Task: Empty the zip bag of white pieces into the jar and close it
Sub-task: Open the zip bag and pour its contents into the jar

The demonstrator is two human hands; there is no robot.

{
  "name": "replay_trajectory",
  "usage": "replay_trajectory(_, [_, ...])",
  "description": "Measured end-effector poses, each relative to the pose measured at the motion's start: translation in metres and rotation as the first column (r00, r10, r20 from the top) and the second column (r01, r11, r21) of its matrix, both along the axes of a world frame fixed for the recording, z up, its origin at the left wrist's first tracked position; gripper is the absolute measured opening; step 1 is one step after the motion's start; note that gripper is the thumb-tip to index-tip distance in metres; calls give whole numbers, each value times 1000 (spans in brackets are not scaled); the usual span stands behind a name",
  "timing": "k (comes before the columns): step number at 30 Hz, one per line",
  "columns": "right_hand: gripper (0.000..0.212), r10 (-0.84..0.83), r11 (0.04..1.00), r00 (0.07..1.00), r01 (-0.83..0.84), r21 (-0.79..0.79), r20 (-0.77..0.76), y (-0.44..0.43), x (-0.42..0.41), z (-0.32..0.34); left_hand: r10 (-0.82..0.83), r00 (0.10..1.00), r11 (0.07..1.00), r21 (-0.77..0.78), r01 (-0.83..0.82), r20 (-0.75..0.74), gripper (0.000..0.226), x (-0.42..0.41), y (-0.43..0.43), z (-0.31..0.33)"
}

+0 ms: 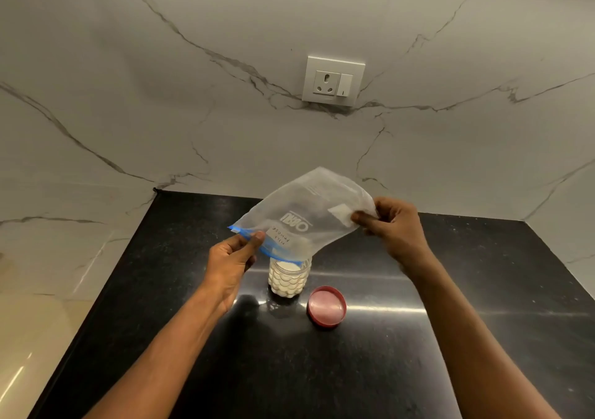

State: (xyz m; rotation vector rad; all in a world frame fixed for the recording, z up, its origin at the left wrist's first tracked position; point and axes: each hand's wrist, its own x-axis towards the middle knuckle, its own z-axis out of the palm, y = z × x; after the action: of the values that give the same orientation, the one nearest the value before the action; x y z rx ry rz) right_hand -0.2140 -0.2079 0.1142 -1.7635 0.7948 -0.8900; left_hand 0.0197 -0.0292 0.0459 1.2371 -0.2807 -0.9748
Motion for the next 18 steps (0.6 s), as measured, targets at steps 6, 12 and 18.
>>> replay_trajectory(6, [34,156,960,982,-177,219,111,26,18,-31,36,990,999,20,-34,-134,32,6,5,-8])
replay_trajectory(12, [27,82,975,989,-105,196,124,34,35,-50,21,987,999,36,-15,-158,39,8,8,-12])
replay_trajectory(18, [28,37,994,998,-32,108,-44,42,45,-68,45,976,999,40,-37,-213,39,6,7,-12])
